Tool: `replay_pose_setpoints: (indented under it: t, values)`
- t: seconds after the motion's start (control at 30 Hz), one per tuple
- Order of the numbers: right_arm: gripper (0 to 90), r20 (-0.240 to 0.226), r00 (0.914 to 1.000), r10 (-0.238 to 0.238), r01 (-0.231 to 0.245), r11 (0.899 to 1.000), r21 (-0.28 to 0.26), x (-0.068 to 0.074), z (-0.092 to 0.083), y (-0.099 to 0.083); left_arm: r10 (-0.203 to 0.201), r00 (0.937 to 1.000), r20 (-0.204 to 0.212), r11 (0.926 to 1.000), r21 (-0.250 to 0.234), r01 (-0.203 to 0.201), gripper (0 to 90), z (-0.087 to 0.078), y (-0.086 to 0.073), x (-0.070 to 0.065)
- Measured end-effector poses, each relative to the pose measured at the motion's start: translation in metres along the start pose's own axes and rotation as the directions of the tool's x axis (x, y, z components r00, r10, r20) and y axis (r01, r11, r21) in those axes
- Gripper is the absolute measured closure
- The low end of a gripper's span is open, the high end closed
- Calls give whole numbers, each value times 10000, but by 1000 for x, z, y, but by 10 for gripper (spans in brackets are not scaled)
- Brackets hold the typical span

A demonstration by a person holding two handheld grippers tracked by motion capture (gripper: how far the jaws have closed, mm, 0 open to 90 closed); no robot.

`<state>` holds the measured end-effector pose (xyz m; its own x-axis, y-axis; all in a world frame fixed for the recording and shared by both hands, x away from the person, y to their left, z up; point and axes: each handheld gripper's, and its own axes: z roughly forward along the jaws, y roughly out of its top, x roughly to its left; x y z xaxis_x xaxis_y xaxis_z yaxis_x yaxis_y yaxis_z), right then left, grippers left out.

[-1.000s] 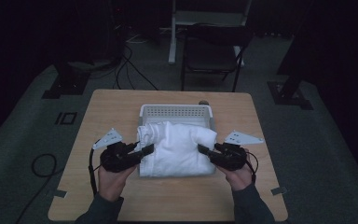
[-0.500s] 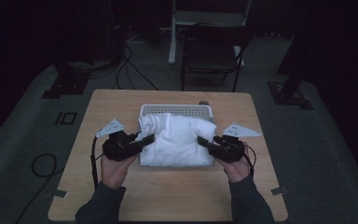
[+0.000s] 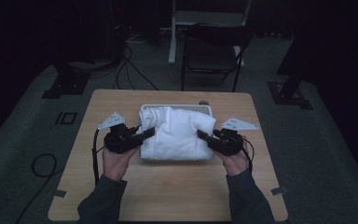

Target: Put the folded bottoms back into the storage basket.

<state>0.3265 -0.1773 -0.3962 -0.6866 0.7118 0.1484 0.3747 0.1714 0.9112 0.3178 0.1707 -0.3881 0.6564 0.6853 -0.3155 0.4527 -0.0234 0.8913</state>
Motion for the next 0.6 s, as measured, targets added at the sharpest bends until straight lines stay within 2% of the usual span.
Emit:
replay_pose_setpoints:
  t: [0.6]
  values:
    - [704, 221, 9997, -43, 45, 10000, -75, -6, 11, 10, -31, 9999, -161, 9999, -120, 29, 627, 7, 9, 11]
